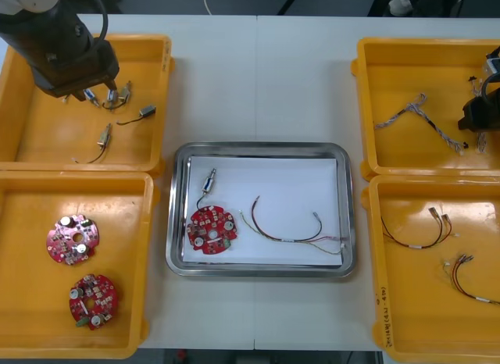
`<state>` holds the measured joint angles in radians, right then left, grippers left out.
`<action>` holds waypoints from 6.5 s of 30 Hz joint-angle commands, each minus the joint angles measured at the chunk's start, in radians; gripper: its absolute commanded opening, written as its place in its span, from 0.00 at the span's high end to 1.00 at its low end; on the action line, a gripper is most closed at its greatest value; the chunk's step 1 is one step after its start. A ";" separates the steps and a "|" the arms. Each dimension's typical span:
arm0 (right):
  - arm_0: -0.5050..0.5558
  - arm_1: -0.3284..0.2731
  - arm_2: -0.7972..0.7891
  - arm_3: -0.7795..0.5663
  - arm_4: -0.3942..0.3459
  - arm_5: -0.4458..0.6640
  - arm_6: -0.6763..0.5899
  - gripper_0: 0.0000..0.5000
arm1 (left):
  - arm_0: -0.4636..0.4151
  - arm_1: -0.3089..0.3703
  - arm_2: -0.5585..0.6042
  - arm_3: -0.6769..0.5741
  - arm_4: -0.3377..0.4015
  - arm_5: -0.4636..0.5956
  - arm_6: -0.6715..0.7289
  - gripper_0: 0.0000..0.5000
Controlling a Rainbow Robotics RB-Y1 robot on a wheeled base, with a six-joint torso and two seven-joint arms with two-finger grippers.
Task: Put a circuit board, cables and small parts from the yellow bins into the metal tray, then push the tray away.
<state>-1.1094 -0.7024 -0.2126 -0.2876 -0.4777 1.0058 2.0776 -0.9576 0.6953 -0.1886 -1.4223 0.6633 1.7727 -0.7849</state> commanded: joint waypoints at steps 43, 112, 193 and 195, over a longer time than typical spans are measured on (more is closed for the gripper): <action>0.042 0.014 -0.017 -0.012 -0.039 0.019 -0.108 1.00 | -0.133 -0.086 0.084 0.565 -0.206 -0.530 -0.320 0.00; 0.209 -0.051 0.055 -1.542 -0.391 0.914 -0.165 1.00 | -0.062 -0.010 0.063 0.372 -0.143 -0.332 -0.362 1.00; 0.324 0.000 0.990 -1.535 -0.231 0.378 0.009 1.00 | 0.134 0.015 0.121 -0.302 0.001 0.068 -0.290 1.00; 0.324 -0.002 0.998 -1.535 -0.226 0.372 0.010 0.90 | 0.134 0.015 0.121 -0.303 0.001 0.068 -0.290 1.00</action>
<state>-0.7917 -0.6727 0.7572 -1.8141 -0.7172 1.3927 2.0494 -0.8294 0.6678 -0.0972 -1.6914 0.6555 1.8313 -1.0885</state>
